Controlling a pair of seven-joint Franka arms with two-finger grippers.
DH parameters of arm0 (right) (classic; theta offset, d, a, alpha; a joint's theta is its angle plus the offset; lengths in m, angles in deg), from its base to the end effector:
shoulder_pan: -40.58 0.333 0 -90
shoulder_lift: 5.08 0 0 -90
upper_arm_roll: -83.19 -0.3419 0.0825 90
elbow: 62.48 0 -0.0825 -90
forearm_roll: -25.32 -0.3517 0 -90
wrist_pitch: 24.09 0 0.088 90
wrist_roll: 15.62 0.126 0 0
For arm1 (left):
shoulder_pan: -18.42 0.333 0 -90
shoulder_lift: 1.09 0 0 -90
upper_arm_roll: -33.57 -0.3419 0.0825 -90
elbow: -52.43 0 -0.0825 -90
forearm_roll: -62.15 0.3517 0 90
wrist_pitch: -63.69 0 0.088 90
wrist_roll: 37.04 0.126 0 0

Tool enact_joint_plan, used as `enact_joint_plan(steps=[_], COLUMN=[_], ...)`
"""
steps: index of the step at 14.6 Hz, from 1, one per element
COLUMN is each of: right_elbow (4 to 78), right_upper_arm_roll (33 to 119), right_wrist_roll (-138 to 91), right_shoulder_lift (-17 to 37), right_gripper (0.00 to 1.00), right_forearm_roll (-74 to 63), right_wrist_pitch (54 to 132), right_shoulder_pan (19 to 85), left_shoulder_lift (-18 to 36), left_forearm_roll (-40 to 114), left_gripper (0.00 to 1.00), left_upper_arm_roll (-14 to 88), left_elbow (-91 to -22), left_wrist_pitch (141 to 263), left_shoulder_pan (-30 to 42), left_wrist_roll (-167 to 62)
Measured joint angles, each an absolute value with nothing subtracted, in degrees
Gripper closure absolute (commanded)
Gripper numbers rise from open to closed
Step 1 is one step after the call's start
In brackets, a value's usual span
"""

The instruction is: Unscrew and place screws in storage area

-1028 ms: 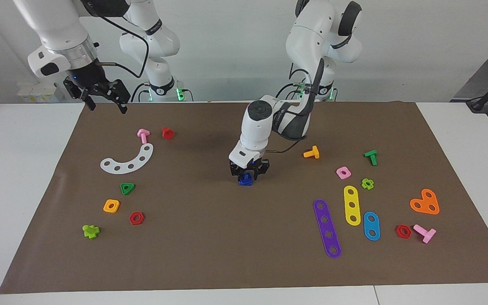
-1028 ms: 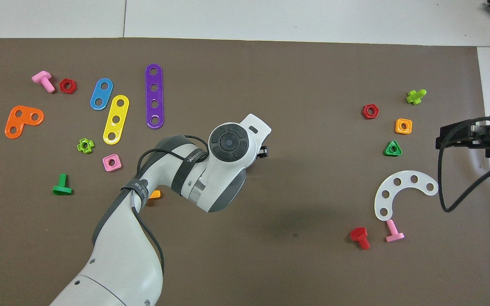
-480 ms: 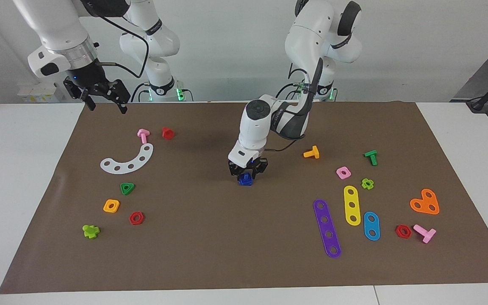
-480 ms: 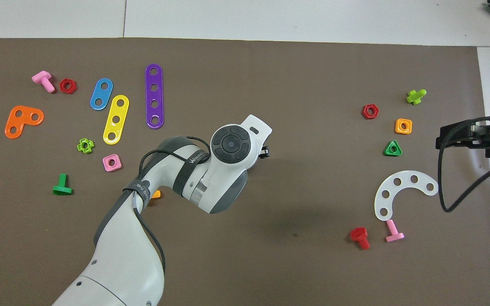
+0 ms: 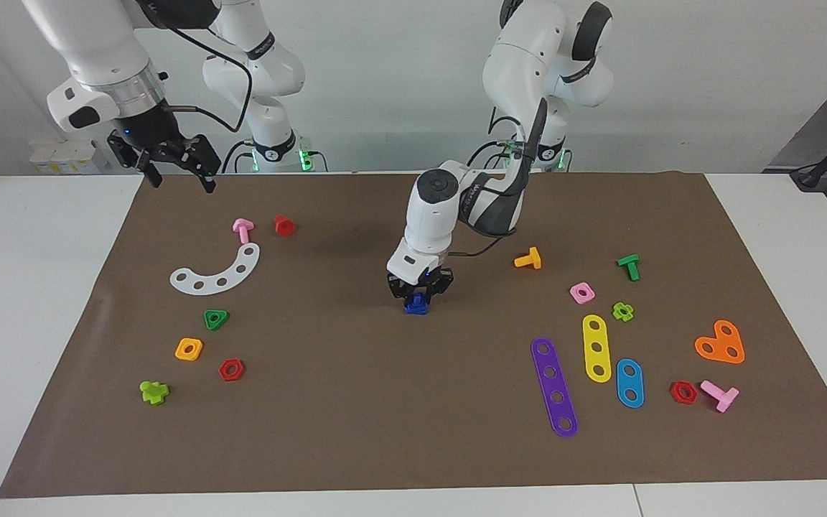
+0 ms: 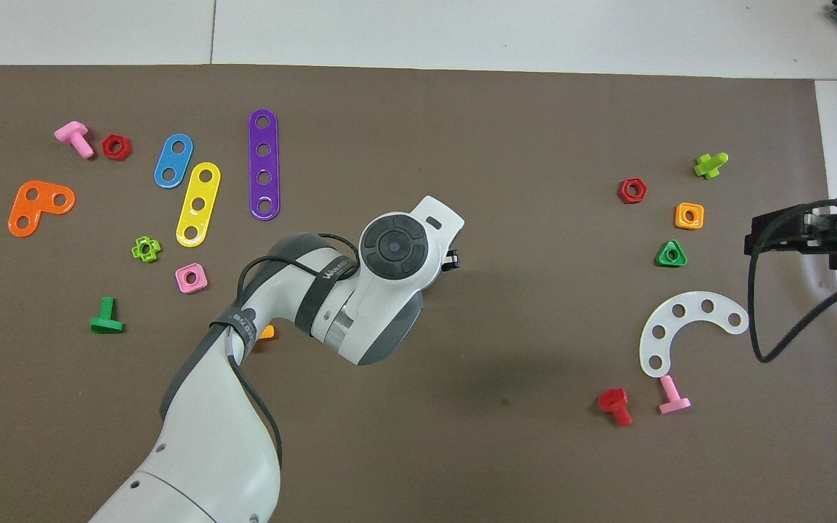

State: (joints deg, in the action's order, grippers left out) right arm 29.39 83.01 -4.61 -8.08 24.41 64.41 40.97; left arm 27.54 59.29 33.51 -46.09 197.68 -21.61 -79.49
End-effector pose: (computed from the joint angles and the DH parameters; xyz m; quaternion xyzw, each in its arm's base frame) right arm 0.5016 0.0071 0.6416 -0.9958 0.0908 0.0040 0.0075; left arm 0.5115 -0.4308 0.3323 0.9973 0.0377 0.0325 0.0534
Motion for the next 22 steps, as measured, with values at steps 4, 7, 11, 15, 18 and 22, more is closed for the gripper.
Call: enact_joint_plan(steps=[4, 7, 11, 15, 18, 22], right_elbow=[29.43, 29.45, 29.46, 29.47, 29.47, 29.47], right_upper_arm_roll=[83.01, 83.01, 83.01, 83.01, 83.02, 83.02], right_wrist_roll=[-4.61, -4.61, -4.61, -4.61, -4.62, -4.66], right_shoulder_lift=[-8.08, -8.08, -8.08, -8.08, -8.08, -8.08], right_gripper=[0.00, 0.00, 0.00, 0.00, 0.00, 0.00], right_forearm_roll=[24.41, 24.41, 24.41, 24.41, 24.41, 24.41], right_wrist_pitch=[64.41, 64.41, 64.41, 64.41, 64.41, 64.41], right_shoulder_pan=[40.97, 40.97, 40.97, 40.96, 40.96, 40.95], left_shoulder_lift=[27.55, 27.55, 27.53, 27.53, 27.53, 27.89], left_forearm_roll=[59.29, 59.29, 59.27, 58.72, 58.40, 58.05], left_gripper=[0.59, 0.59, 0.59, 0.59, 0.58, 0.58], left_upper_arm_roll=[33.49, 33.42, 33.09, 32.87, 32.79, 32.65], left_elbow=[-46.09, -46.08, -45.57, -43.51, -40.48, -36.41], left_wrist_pitch=[197.73, 197.74, 197.69, 195.03, 190.17, 183.31], left_shoulder_pan=[-21.61, -21.61, -21.60, -21.59, -21.59, -21.41], left_wrist_roll=[-79.50, -79.50, -79.53, -79.60, -79.73, -79.81])
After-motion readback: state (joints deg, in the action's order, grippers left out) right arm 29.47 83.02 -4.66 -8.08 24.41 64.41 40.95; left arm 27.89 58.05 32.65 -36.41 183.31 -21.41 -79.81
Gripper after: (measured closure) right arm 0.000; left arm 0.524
